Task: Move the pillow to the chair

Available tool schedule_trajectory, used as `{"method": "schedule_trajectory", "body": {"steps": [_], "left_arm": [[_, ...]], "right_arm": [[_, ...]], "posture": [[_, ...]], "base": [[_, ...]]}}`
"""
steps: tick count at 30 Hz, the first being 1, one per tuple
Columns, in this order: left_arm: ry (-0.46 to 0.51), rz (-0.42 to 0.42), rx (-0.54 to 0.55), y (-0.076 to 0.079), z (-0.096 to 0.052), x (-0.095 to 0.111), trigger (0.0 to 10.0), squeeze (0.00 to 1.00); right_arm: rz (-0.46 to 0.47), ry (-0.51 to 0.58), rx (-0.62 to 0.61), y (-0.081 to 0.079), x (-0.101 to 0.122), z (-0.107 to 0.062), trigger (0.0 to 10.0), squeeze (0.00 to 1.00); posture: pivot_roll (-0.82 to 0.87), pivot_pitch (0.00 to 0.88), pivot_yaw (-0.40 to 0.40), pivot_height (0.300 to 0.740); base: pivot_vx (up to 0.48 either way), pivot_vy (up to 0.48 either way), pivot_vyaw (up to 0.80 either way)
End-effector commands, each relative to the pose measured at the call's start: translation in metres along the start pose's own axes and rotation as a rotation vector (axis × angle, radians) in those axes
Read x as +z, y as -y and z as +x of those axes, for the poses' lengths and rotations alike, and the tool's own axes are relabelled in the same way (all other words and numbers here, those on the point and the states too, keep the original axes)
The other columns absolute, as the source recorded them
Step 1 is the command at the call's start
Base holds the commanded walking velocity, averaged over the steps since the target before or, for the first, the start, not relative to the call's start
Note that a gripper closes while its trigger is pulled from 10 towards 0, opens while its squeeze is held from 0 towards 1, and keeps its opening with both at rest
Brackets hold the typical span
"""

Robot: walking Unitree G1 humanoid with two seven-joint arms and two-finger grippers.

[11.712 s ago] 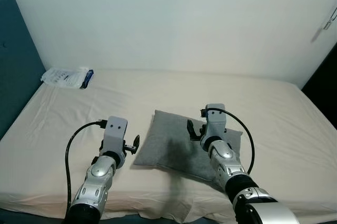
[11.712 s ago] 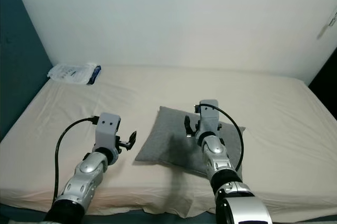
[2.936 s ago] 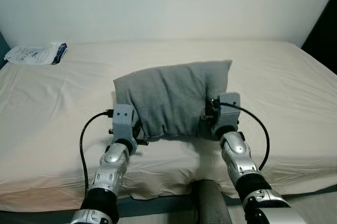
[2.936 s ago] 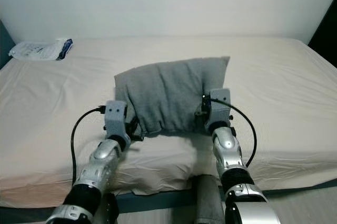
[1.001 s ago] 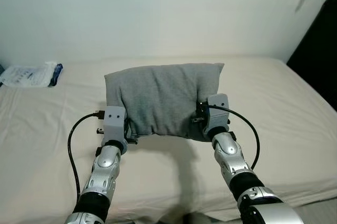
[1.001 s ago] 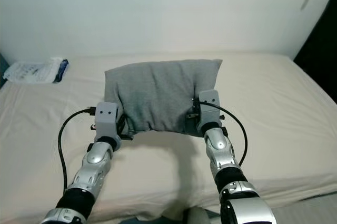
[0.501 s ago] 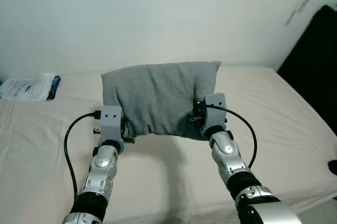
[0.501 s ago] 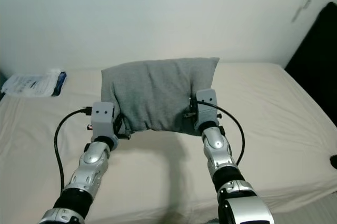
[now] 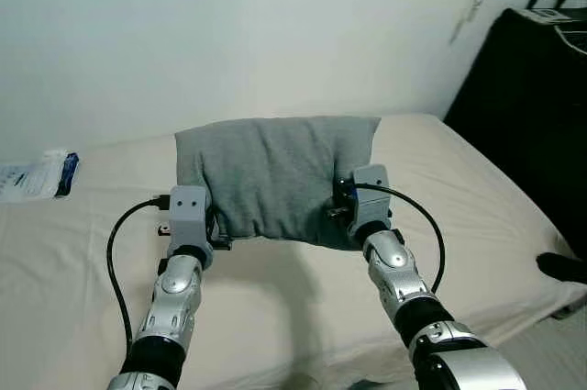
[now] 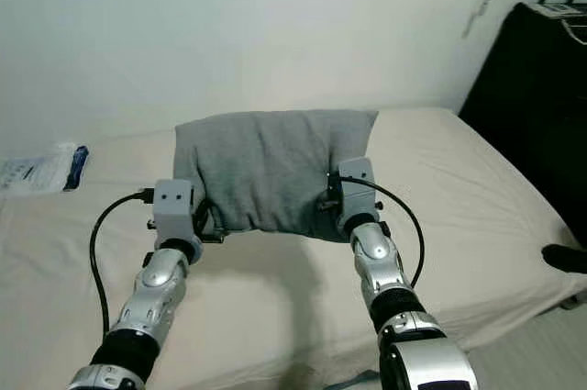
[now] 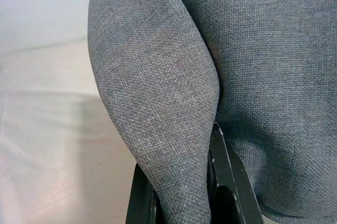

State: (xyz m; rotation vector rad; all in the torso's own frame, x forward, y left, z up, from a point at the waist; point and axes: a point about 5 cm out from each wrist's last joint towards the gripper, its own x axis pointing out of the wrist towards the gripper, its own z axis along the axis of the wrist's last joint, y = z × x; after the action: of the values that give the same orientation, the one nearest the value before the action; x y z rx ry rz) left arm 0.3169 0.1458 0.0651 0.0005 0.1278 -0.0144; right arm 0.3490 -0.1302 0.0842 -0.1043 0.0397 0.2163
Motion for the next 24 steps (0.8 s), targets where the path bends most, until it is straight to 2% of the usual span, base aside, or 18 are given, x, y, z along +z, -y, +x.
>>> {"method": "schedule_trajectory", "body": {"steps": [1, 13, 24], "left_arm": [[0.055, 0.014, -0.021, 0.0068, 0.0019, 0.0096, 10.0, 0.0], [0.054, 0.007, -0.01, 0.0036, 0.0026, 0.0094, 10.0, 0.0], [0.064, 0.007, -0.018, 0.0079, 0.0051, 0.012, 10.0, 0.0]], "right_arm": [[-0.008, -0.006, 0.046, -0.0089, 0.002, 0.0032, 10.0, 0.0], [0.01, -0.019, 0.049, -0.0075, 0.0002, 0.0032, 10.0, 0.0], [0.011, -0.052, 0.041, -0.0082, -0.0017, 0.0047, 10.0, 0.0]], "posture": [[0.0, 0.0, -0.096, 0.731], [0.01, 0.0, -0.106, 0.731], [0.0, 0.0, -0.101, 0.731]], "base": [[0.0, 0.0, 0.0], [0.0, 0.0, 0.0], [0.0, 0.0, 0.0]]}}
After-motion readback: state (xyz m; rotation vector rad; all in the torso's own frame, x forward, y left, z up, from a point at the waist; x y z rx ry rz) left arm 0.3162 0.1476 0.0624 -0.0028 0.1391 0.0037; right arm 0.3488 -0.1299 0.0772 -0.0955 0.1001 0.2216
